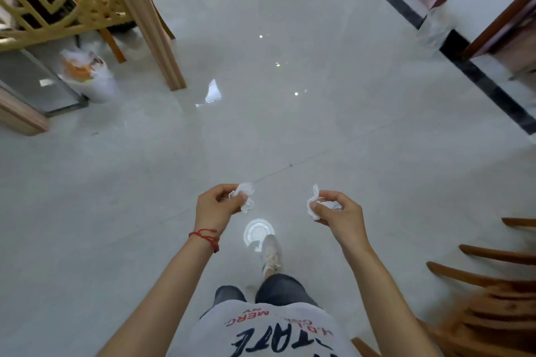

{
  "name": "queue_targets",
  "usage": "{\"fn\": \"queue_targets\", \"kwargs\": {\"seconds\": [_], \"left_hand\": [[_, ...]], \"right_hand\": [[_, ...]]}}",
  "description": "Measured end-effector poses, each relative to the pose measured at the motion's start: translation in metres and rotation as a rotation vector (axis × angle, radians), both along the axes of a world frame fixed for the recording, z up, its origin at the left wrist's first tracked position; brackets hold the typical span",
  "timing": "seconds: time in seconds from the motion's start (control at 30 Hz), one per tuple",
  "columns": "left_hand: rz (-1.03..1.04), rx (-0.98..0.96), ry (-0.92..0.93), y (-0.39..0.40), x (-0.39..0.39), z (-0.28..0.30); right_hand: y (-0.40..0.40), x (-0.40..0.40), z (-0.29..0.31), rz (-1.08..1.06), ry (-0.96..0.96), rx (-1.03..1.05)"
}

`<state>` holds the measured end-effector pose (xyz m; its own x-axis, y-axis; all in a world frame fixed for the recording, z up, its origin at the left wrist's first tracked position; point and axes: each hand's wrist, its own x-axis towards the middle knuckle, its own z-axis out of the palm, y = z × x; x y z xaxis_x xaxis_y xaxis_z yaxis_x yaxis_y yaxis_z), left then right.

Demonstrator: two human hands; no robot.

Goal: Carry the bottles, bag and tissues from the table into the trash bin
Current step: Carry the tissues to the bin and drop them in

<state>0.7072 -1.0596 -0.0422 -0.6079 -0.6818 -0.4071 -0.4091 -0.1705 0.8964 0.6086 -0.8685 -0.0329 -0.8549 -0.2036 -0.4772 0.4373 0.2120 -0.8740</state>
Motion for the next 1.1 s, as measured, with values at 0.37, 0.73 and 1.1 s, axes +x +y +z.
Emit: {"fn": "queue_targets", "kwargs": {"seconds": [0.37, 0.73, 1.1], "left_hand": [[-0.236, -0.025, 0.039, -0.025, -0.151, 0.011], [-0.663, -0.034, 0.025, -0.014, -0.271, 0.015], [-1.007, -0.017, 0.028, 0.017, -0.359, 0.01]], "right_hand": [[-0.018, -0.112, 0.016, -0.182, 0.048, -0.016], [0.002, -0.149, 0.012, -0.609, 0.031, -0.044], [0.019, -0.164, 0.007, -0.958, 0.029, -0.023]]}}
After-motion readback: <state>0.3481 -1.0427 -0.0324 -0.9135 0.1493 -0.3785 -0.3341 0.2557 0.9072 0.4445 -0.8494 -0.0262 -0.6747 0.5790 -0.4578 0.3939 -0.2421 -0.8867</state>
